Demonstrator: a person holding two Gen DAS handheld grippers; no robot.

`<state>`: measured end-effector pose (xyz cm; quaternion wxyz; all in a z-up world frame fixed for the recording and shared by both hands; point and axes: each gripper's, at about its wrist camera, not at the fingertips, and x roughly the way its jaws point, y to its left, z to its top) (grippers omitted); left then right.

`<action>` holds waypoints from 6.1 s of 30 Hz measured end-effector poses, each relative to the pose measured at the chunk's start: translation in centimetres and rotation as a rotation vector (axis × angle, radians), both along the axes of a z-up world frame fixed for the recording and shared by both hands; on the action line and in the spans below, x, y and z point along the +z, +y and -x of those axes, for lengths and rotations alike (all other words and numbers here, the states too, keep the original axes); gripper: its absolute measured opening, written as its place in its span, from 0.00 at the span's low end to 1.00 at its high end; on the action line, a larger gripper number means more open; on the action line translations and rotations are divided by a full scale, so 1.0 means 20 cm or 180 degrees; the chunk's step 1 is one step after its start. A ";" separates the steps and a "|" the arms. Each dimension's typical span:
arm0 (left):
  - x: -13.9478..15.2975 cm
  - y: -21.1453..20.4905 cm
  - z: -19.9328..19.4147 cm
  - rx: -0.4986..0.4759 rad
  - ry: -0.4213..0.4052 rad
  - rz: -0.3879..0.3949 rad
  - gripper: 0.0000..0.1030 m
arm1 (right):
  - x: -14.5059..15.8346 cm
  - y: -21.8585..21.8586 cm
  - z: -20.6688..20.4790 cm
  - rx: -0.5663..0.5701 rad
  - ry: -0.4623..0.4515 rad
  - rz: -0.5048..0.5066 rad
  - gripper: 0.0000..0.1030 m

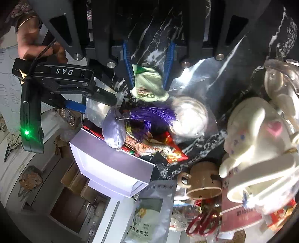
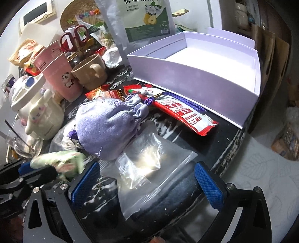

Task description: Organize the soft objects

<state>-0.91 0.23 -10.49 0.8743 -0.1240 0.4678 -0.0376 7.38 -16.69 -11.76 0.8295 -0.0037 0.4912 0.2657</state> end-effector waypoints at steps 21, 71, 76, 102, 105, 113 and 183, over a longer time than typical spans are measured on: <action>-0.02 0.00 -0.01 -0.0070 -0.0023 0.0230 0.30 | 0.03 0.00 0.06 0.0022 -0.0136 0.0041 0.66; 0.00 -0.34 -0.46 -0.0585 -0.0251 -0.0167 0.63 | 0.04 -0.30 0.03 -0.0033 -0.0074 -0.0406 0.42; -0.05 -0.36 -0.48 -0.0635 -0.0110 -0.0261 0.52 | 0.03 -0.32 0.01 -0.0031 -0.0062 -0.0523 0.43; 0.14 -0.33 -0.28 -0.0597 -0.0384 -0.0060 0.31 | 0.15 -0.40 0.10 -0.0222 -0.0226 -0.0696 0.27; 0.22 -0.34 -0.25 -0.0620 -0.0533 -0.0069 0.31 | 0.21 -0.42 0.13 -0.0234 -0.0292 -0.0725 0.27; 0.42 -0.38 -0.21 -0.0704 -0.0920 -0.0097 0.31 | 0.45 -0.45 0.17 -0.0198 -0.0622 -0.0737 0.27; 0.20 -0.62 -1.76 -0.0814 -0.0583 -0.0874 0.31 | 0.43 -0.35 -1.21 -0.0049 -0.0781 0.0209 0.28</action>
